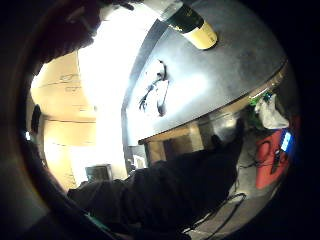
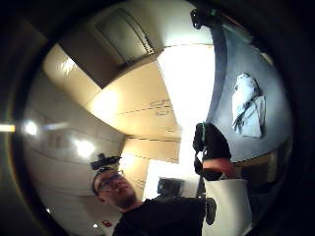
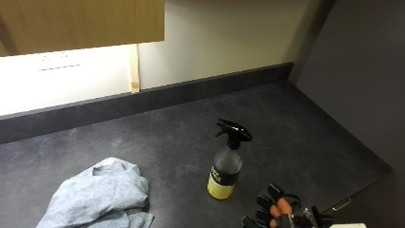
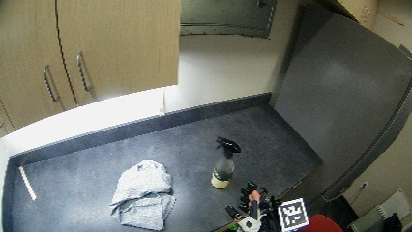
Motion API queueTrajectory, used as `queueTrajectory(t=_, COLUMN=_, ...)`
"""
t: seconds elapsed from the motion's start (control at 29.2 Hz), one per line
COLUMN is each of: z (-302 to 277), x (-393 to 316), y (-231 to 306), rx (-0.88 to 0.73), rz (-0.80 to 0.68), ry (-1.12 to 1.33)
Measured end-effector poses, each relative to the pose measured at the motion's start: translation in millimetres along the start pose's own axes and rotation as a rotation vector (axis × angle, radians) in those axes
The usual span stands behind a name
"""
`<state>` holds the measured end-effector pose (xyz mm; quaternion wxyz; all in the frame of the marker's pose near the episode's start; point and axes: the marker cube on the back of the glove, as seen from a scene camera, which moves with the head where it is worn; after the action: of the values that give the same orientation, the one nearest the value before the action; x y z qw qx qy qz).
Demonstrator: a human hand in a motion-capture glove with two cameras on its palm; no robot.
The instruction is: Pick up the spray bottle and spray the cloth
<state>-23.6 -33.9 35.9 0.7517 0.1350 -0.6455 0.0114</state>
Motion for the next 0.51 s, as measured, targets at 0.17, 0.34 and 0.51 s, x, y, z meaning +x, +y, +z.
queueTrajectory(t=0.17, z=-10, x=16, y=4, rx=0.021, rz=0.039, ry=-0.043)
queueTrajectory(t=0.34, z=-8, x=10, y=-1, rx=0.055, rz=0.021, ry=0.030)
queueTrajectory(t=0.51, z=-14, x=23, y=-18, rx=0.075, rz=0.032, ry=0.070)
